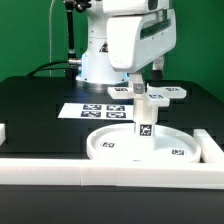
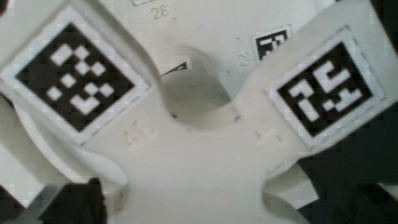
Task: Assemble round table
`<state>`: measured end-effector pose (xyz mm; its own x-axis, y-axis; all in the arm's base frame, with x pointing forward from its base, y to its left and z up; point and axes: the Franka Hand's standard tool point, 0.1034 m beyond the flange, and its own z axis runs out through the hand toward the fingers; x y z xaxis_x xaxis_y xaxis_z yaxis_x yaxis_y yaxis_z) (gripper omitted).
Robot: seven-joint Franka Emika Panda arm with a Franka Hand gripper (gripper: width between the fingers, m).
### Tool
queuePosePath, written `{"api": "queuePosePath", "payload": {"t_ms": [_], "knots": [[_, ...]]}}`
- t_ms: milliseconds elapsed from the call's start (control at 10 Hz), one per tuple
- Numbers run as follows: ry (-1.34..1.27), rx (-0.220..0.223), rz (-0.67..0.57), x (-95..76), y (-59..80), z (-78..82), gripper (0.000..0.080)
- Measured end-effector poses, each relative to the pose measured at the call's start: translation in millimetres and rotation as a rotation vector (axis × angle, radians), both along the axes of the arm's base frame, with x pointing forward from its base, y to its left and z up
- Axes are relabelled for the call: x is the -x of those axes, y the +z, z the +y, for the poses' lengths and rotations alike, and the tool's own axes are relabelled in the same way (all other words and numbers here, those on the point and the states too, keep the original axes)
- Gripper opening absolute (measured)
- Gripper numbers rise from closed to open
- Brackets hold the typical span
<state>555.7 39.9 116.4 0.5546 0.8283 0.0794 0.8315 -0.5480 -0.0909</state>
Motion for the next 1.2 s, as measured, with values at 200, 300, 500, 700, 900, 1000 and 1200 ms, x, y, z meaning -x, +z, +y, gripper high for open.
{"api": "queuePosePath", "payload": {"t_ms": [200,300,500,700,900,1000,1200], "knots": [[-0.047,0.0,0.002,-1.3,1.0,0.7,0.0649],[-0.09,0.002,0.006,-1.7,1.1,-0.4,0.0649],[-0.131,0.005,0.013,-1.1,-1.6,-1.4,0.0649],[-0.131,0.006,0.016,0.2,-5.1,-1.4,0.0649],[-0.13,0.007,0.019,0.7,-7.1,-1.0,0.0649],[-0.129,0.008,0.023,1.4,-9.1,-1.4,0.0649],[-0.121,0.008,0.025,2.0,-11.1,-7.2,0.0637]]}}
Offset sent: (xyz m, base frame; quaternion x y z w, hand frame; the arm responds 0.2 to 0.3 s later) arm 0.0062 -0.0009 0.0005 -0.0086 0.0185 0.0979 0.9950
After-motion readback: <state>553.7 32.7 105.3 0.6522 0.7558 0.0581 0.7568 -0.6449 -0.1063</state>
